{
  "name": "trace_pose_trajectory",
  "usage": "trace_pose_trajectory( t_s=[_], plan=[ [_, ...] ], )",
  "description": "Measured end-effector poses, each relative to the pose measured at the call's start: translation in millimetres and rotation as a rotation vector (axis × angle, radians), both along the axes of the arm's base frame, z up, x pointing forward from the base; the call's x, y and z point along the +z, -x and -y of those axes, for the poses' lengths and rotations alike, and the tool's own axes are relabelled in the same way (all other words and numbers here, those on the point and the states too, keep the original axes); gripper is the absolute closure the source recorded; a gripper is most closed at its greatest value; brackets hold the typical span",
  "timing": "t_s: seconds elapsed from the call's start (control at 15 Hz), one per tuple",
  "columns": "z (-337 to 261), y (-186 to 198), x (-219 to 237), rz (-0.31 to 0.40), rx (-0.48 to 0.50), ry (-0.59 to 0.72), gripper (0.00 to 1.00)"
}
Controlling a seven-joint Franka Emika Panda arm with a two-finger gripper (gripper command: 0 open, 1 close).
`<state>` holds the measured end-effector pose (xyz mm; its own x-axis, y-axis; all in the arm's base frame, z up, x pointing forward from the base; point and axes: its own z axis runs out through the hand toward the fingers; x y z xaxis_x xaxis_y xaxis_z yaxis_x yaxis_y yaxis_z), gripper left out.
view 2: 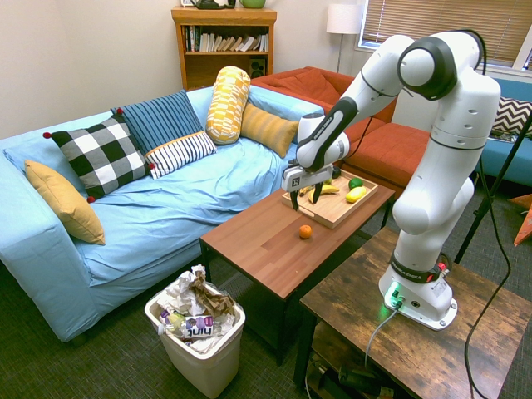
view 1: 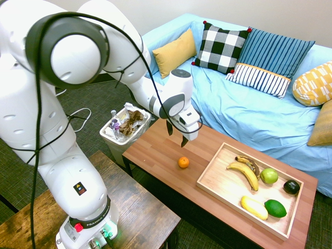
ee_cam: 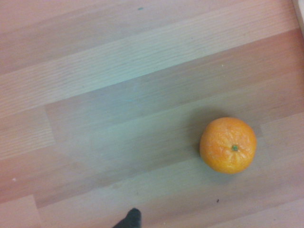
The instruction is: Put the tangerine in the tray
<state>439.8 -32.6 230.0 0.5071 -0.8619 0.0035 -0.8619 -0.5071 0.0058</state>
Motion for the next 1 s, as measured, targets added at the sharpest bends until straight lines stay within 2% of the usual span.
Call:
trace_pose_trajectory(
  t_s=[0.4, 0.93, 1.0],
  plan=[
    [-2, -25, -70, -0.063, -0.068, 0.028, 0.00],
    [14, -25, -123, -0.098, -0.127, 0.052, 0.00],
    [17, -24, -128, -0.101, -0.136, 0.054, 1.00]
  ],
)
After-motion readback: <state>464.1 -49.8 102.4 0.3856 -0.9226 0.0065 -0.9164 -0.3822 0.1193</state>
